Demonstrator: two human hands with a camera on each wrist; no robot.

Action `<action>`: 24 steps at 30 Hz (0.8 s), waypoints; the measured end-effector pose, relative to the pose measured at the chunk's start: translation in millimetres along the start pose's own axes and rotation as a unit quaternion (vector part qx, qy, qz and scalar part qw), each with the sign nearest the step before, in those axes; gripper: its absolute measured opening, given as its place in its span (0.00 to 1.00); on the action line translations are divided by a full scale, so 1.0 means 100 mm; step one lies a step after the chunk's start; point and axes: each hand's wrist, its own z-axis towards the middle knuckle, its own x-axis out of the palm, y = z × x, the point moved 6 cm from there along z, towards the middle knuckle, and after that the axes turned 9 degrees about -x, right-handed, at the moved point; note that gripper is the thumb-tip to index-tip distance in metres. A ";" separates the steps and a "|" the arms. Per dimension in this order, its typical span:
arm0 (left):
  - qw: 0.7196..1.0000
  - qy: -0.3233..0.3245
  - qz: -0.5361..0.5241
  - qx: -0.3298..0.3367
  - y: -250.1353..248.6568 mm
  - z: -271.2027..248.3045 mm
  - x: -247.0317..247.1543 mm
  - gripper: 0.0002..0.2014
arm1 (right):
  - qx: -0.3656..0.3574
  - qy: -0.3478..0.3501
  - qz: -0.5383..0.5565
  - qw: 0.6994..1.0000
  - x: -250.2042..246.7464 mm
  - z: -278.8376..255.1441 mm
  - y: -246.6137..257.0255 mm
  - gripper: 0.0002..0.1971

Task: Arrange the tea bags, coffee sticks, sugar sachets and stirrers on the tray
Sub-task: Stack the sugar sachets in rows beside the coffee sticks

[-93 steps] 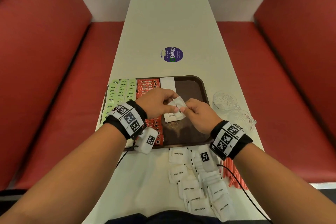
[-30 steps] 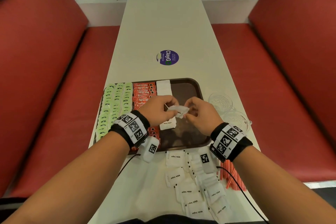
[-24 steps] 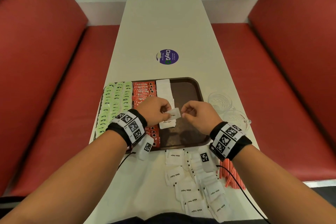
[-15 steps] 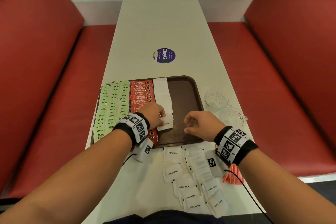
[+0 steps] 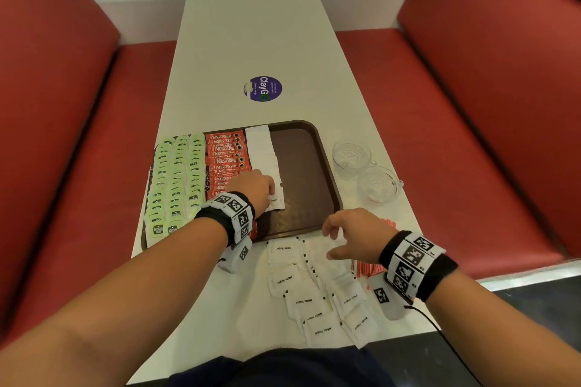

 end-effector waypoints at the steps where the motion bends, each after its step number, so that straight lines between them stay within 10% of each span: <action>1: 1.000 -0.004 0.002 0.001 -0.01 -0.02 -0.01 0.11 | -0.002 0.007 -0.007 1.000 0.02 -0.05 0.01 0.20; 13: 0.952 -0.013 0.045 0.303 -1.17 -1.12 0.11 0.18 | 0.025 0.061 -0.092 0.994 0.43 -0.59 -0.05 0.35; 24: 0.947 -0.001 0.141 0.287 -1.42 -1.35 0.56 0.27 | 0.037 -0.004 -0.106 0.994 0.69 -0.72 -0.12 0.37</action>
